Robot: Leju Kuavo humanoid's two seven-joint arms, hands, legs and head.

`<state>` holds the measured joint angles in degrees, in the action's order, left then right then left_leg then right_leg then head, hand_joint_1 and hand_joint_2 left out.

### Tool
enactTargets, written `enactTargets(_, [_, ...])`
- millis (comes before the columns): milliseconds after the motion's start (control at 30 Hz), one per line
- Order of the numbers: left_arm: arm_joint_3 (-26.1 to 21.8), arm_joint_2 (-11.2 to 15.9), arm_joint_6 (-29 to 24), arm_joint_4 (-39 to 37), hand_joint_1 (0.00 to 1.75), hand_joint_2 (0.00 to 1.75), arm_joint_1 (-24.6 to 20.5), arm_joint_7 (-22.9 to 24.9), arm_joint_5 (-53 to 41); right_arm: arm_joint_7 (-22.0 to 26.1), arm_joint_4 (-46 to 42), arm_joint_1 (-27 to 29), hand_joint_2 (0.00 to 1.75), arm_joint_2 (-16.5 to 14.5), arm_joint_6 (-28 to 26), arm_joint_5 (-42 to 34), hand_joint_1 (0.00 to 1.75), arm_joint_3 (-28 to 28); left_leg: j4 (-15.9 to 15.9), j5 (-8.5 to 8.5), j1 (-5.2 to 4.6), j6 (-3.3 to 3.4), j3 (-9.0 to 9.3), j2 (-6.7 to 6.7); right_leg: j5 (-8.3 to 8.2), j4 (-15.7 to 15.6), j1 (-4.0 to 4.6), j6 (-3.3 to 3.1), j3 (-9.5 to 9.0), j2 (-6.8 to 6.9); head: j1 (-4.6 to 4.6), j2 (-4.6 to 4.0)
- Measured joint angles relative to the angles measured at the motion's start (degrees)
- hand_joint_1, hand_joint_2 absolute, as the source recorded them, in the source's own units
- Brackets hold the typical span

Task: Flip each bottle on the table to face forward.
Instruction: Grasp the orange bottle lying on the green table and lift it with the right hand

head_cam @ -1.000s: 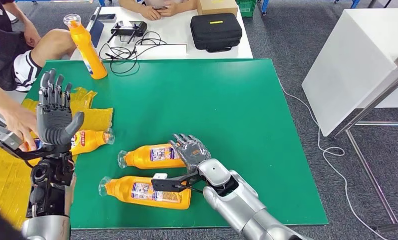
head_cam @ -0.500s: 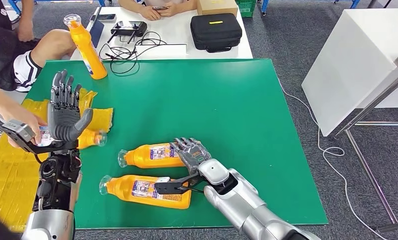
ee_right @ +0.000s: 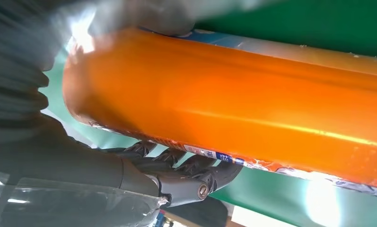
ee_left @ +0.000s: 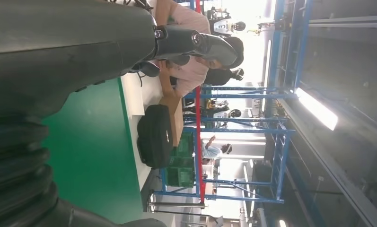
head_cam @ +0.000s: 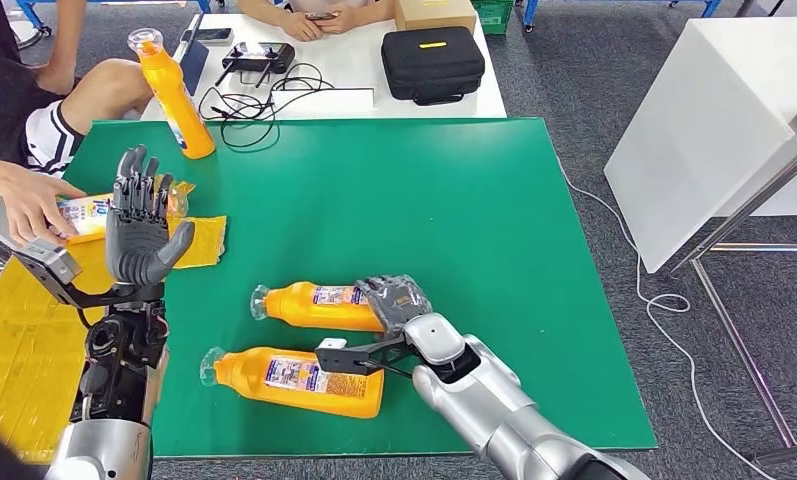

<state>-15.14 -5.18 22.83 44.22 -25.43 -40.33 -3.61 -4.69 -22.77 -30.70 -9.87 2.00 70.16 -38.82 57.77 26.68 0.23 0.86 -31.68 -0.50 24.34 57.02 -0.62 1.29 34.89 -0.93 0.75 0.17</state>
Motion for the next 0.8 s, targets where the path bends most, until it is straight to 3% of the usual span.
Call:
enactTargets(233, [0.5, 0.0, 0.1, 0.0, 0.00, 1.75, 0.8, 0.0, 0.0, -0.5, 0.6, 0.2, 1.75, 0.1, -3.9, 0.4, 1.75, 0.8, 0.0, 0.00, 0.00, 0.00, 0.00, 0.00, 0.00, 0.0, 0.00, 0.00, 0.00, 0.00, 0.00, 0.00])
enactTargets(367, [1.2, -0.1, 0.3, 2.4, 0.00, 1.75, 2.8, 1.5, -0.2, 1.3, 0.1, 1.3, 1.75, 0.1, -9.5, -1.7, 1.75, 3.4, 0.0, 0.00, 0.01, 0.00, -0.04, 0.01, 0.00, 0.0, 0.00, 0.00, 0.02, 0.00, -0.01, 0.00])
enactTargets(567, [4.8, -1.6, 1.3, 15.2, 0.00, 1.75, 9.1, 9.3, -1.6, 3.9, -8.3, 4.8, 1.75, 0.4, -16.9, -5.2, 1.75, 10.6, 0.0, 0.01, 0.00, 0.00, -0.16, -0.04, 0.01, 0.0, 0.00, 0.01, 0.11, 0.01, -0.01, 0.00])
enactTargets(800, [10.2, -2.8, 0.8, 29.1, 0.00, 1.75, 14.2, 13.2, -1.0, 9.5, -21.1, 10.4, 1.75, 0.6, -22.5, -10.9, 1.75, 17.0, 0.0, 0.04, 0.00, 0.01, -0.19, -0.03, 0.01, -0.1, -0.01, 0.01, 0.12, 0.01, 0.00, 0.00])
